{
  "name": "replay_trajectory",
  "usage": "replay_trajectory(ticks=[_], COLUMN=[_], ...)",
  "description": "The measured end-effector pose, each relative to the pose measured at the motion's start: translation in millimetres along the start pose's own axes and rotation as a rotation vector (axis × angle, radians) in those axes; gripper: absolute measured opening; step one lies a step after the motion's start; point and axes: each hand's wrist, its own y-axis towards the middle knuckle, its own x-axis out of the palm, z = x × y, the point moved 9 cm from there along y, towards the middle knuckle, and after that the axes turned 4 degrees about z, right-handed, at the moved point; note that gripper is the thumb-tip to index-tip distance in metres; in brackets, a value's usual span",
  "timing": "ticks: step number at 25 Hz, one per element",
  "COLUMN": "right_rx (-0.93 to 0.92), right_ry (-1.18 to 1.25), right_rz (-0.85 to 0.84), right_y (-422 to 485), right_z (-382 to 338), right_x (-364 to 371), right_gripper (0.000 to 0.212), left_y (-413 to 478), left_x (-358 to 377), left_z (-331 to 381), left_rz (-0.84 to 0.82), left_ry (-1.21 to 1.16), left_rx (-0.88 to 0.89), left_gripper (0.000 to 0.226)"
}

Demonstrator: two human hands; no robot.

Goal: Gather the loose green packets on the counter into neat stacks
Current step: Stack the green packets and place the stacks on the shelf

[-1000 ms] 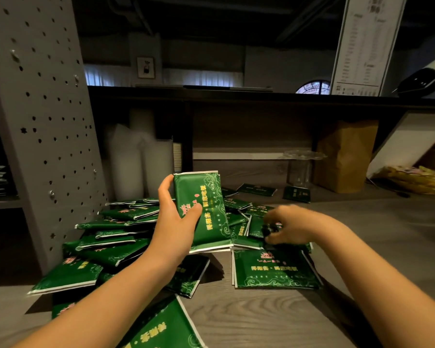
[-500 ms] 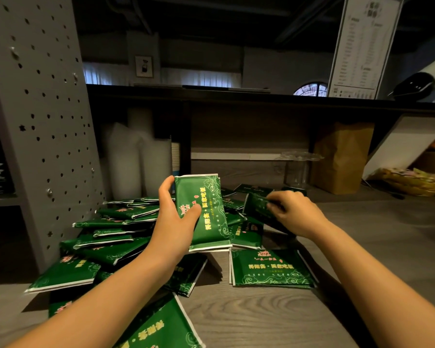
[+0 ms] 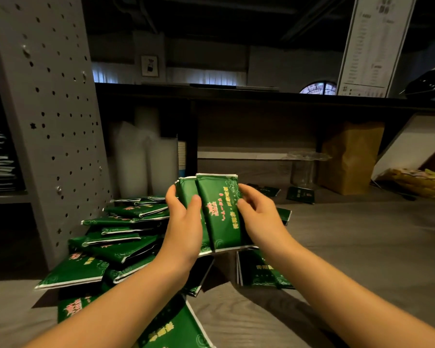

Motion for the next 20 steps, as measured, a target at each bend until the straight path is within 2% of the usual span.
replay_trajectory(ticks=[6,9,11,13,16,18,20], right_rx=[-0.043,-0.164,-0.203,-0.131,0.162,0.331,0.372], right_ry=[-0.205,-0.329,-0.533,-0.858,-1.221,-1.276,-1.274], right_rz=[0.048,-0.039,-0.185,-0.415,-0.703,-0.767,-0.782], right_y=[-11.3,-4.8,3.3,4.8,-1.6,-3.6,-0.1], right_z=[1.5,-15.7,-20.6,-7.3,28.0,41.3,50.2], right_x=[14.7,8.2,-3.3,-18.2,-51.5,-70.2,-77.4], right_gripper=[0.040,0.042,0.037,0.032,0.050,0.053,0.042], left_y=[-5.4,-3.3,-0.3,2.9,5.6,6.2,6.0], left_x=[6.4,6.5,2.7,-1.1,-3.8,-3.5,-3.4], left_z=[0.6,1.1,0.9,0.8,0.2,-1.7,-3.0], left_rz=[-0.051,-0.075,-0.065,-0.052,-0.051,-0.058,-0.059], left_ry=[0.098,0.116,0.114,0.122,0.144,0.160,0.168], left_rx=[0.074,0.079,0.068,0.064,0.063,0.054,0.050], left_gripper=[0.064,0.065,0.066,0.068,0.068,0.067,0.067])
